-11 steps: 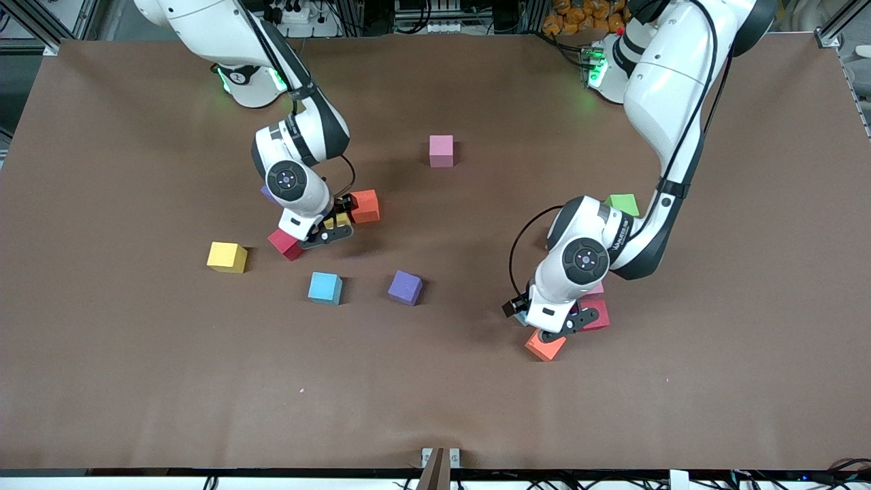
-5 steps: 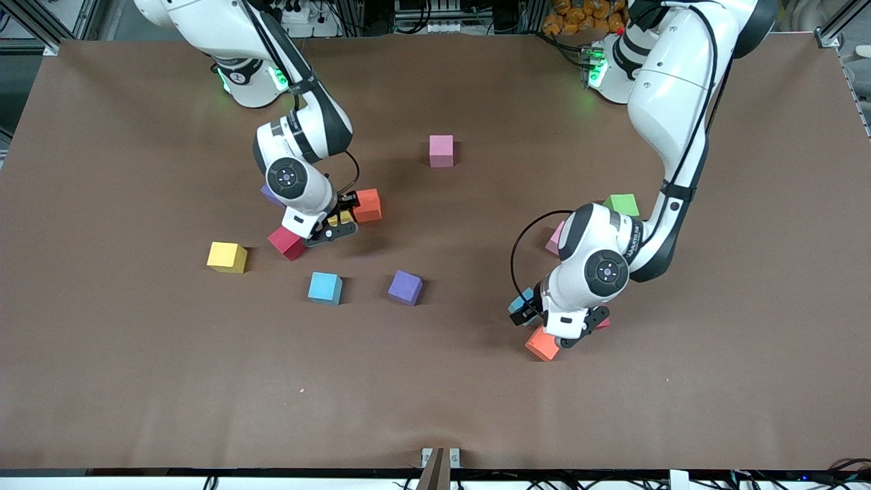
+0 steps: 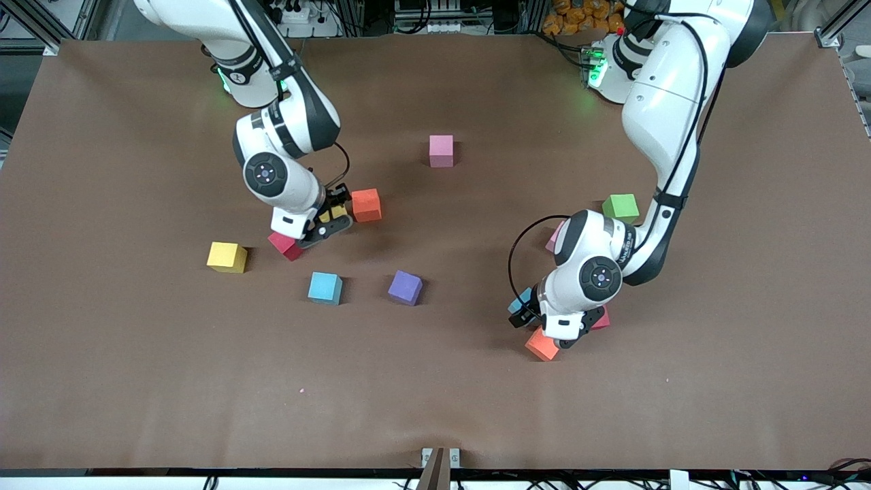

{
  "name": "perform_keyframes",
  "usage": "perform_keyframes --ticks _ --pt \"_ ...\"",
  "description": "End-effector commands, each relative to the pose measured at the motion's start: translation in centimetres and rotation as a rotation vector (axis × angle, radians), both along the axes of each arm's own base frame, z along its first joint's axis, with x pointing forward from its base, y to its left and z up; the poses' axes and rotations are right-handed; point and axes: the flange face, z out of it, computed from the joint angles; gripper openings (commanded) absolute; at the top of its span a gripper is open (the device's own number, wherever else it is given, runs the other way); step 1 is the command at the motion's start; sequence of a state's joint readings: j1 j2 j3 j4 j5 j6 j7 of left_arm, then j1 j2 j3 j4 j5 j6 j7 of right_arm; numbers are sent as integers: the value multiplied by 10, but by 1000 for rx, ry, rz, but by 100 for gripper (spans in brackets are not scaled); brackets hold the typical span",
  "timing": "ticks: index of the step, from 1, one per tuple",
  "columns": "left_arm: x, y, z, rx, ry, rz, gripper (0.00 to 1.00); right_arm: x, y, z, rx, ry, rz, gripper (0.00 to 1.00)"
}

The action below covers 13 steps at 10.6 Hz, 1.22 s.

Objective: Form number 2 with 11 blocks
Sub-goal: 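Lift the cyan cube with the left gripper while the right gripper places yellow beside pink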

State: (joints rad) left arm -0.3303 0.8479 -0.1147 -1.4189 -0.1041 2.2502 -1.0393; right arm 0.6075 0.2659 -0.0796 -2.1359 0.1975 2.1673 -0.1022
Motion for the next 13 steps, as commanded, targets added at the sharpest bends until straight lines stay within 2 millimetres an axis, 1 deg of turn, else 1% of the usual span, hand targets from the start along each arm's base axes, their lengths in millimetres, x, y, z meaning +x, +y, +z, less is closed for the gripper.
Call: perform_keyframes --ticks 1,2,3,5,7,8,9,10,11,13 --pt "5 -4 6 -7 -10 7 46 -29 31 31 -18 -2 132 35" --pt "5 -3 11 -2 -15 -1 39 -38 44 35 -2 -6 206 35" --pt "6 1 18 6 -24 -3 39 -46 56 36 19 -13 295 35" --pt "2 -5 46 9 -23 -11 39 -60 78 37 58 -35 456 35" --pt "4 -3 80 4 -43 -13 40 -78 102 36 83 -61 611 35" --pt "1 -2 91 8 -36 -17 40 -86 111 34 76 -71 674 35" --pt "-1 -1 100 13 -32 -20 40 -97 122 33 62 -80 744 35" --pt "1 7 106 12 -31 -9 40 -110 134 32 41 -90 817 35" --pt "1 15 107 19 -18 -3 40 -122 144 29 21 -100 893 35" --pt "-3 15 115 26 -3 -8 39 -145 164 17 23 -116 1033 33"
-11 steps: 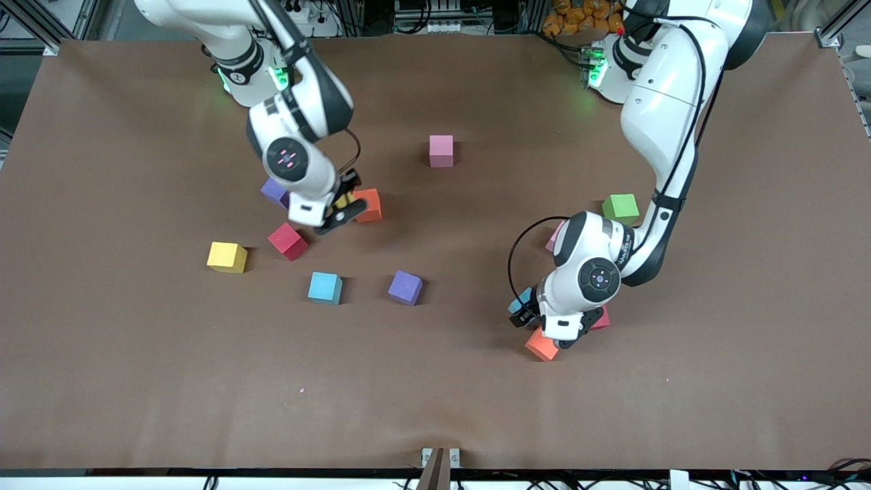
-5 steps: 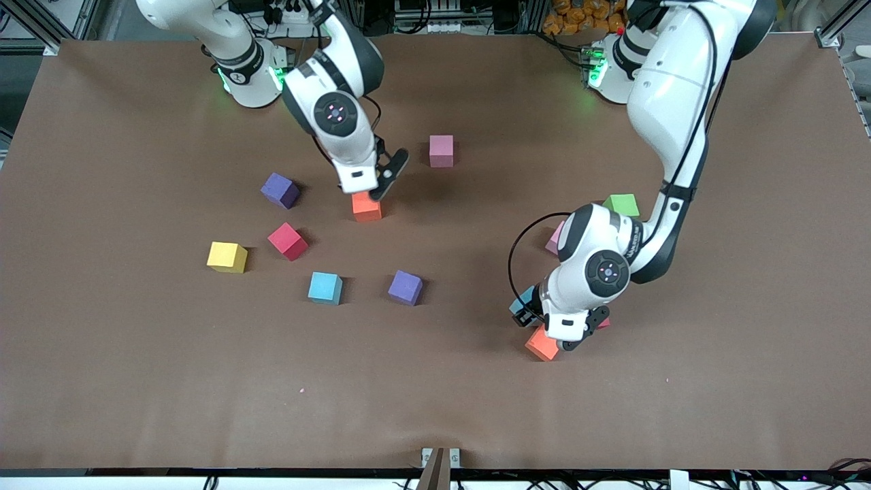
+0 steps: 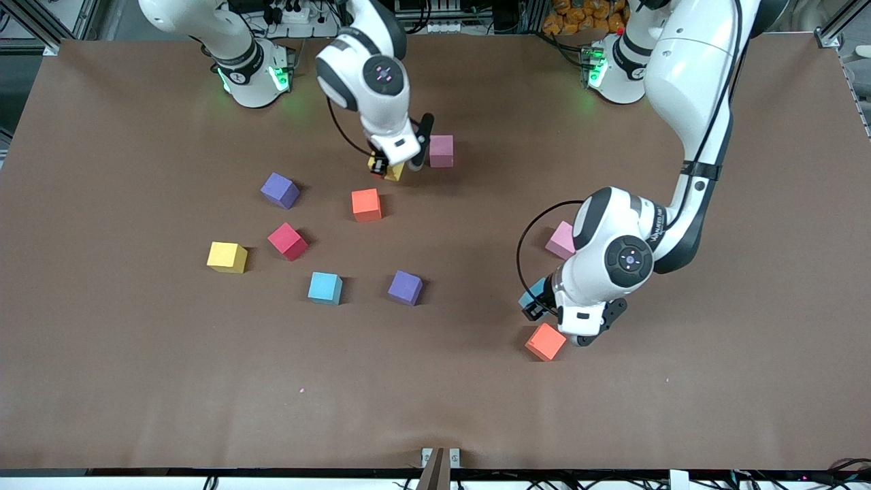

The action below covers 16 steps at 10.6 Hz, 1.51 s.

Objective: Form number 2 with 11 blocks
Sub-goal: 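Lift the cyan cube with the left gripper while the right gripper places yellow beside pink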

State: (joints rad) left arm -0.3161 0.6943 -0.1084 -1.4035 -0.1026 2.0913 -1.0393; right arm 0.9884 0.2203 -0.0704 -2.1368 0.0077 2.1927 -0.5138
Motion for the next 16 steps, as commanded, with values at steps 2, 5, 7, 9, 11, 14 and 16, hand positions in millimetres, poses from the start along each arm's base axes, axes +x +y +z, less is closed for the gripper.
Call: perform_keyframes --ticks 2,5,7,9,11,14,16 --pt "-10 6 16 27 22 21 39 -17 16 -20 14 -15 209 32" --pt "-20 9 15 40 44 39 39 -38 27 -42 -11 8 260 30" --pt "-28 12 16 47 54 38 39 -48 35 -54 -4 7 266 29" --pt "-37 13 17 53 63 31 39 -56 42 -61 -5 5 267 28" --pt "-46 14 10 62 82 25 39 -61 44 -72 -13 5 257 28" --pt "-53 14 7 68 95 22 38 -63 46 -80 -5 22 212 28" --pt "-58 13 4 74 104 18 38 -68 51 -83 2 39 197 27"
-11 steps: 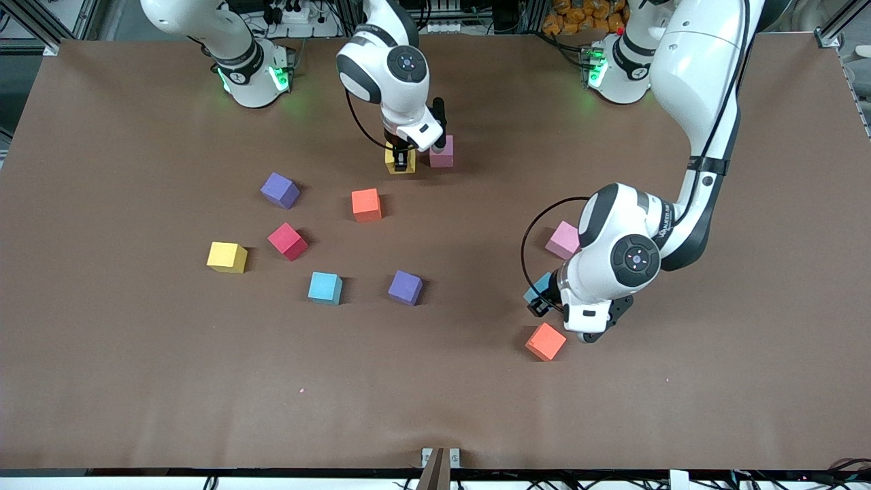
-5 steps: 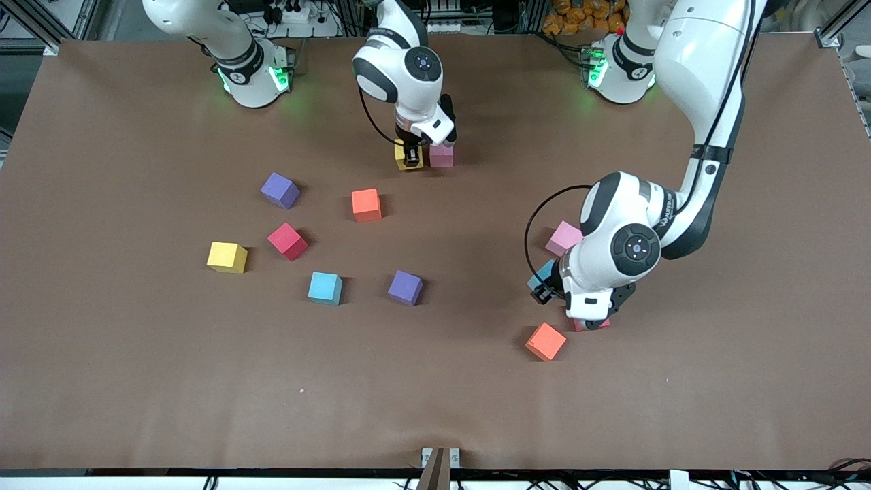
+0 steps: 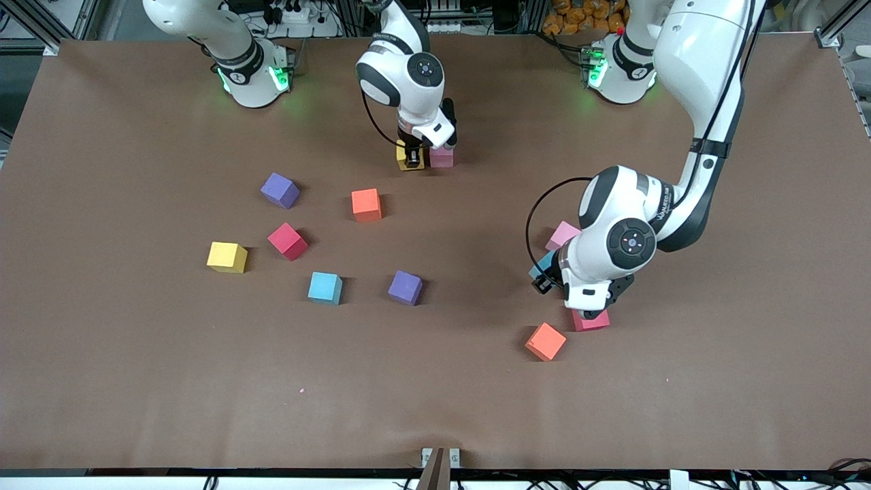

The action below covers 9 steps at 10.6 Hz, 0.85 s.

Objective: Form number 2 with 11 blocks
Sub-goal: 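Lift the cyan cube with the left gripper while the right gripper places yellow beside pink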

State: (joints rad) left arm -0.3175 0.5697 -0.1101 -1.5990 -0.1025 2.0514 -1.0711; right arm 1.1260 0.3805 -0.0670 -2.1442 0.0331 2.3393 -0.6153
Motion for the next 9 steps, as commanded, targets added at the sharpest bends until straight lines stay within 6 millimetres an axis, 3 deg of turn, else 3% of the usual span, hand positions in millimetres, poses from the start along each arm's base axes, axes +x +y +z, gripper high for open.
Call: perform_keyframes --ticks 1,3,9 --pt "-13 2 7 21 3 7 38 -4 9 -2 9 7 -33 26" --pt "-17 1 7 23 7 3 38 -9 21 -2 8 1 -45 26" --pt "-30 -3 20 29 3 46 38 -7 26 -12 -1 2 -42 29"
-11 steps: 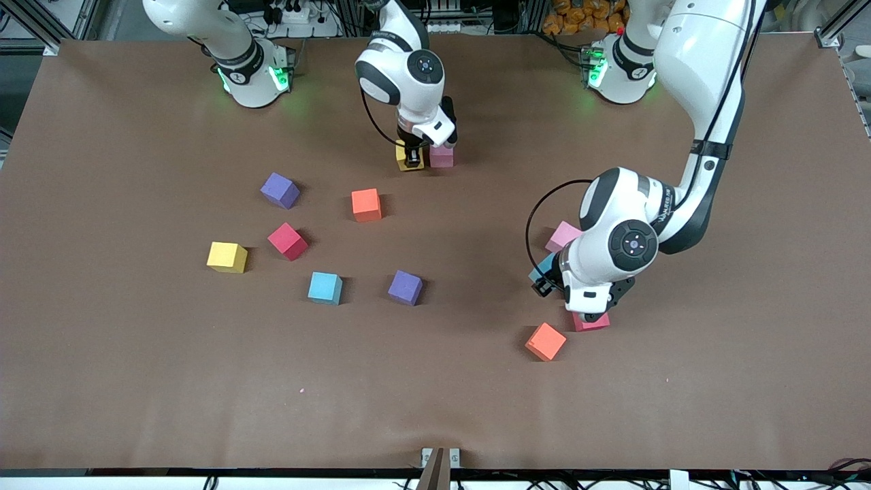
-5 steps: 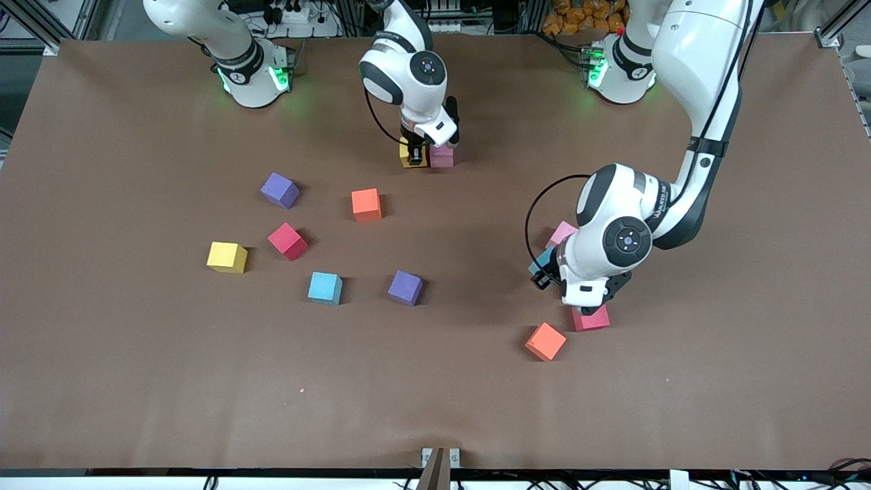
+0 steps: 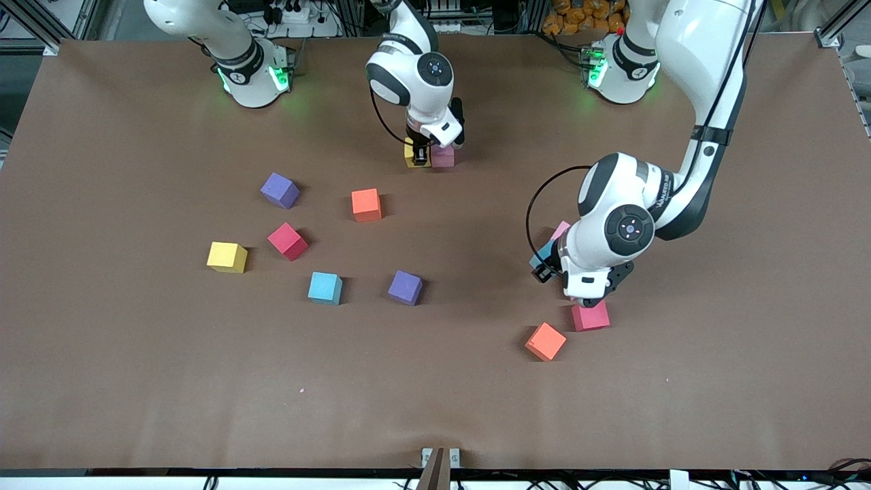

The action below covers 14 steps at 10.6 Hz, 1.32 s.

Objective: Form number 2 with 11 blocks
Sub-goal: 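Lift the cyan cube with the left gripper while the right gripper places yellow beside pink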

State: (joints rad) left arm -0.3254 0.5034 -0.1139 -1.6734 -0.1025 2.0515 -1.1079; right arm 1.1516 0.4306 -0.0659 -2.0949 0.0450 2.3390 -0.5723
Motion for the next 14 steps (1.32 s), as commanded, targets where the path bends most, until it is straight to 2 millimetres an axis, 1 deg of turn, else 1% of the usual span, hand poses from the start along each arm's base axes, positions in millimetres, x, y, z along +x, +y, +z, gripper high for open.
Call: perform_keyframes --ticks 1,2,4,6,8,9,10,11,13,14 --pt "-12 -4 8 15 -4 36 38 0 8 -3 1 5 -18 63" --pt "-14 -3 8 19 -1 41 38 0 8 -2 1 3 -27 100" --pt "-17 -4 8 25 3 58 38 -2 9 -1 0 3 -25 100" --pt "-20 -7 9 22 4 64 38 -3 8 10 -9 10 -27 100" --pt "-22 -11 9 25 7 96 38 -1 6 37 -8 16 -32 100" --pt "-24 -16 9 23 9 97 38 4 3 51 -3 16 -42 100" --pt "-27 -18 5 24 12 107 38 15 -5 65 -4 19 -66 100" --pt "-31 -22 1 20 6 124 38 36 -18 81 4 14 -109 100" --pt "-39 -30 -7 19 3 143 38 86 -55 104 16 5 -218 100" --pt "-44 -34 -11 23 4 159 38 114 -78 109 24 -2 -283 100"
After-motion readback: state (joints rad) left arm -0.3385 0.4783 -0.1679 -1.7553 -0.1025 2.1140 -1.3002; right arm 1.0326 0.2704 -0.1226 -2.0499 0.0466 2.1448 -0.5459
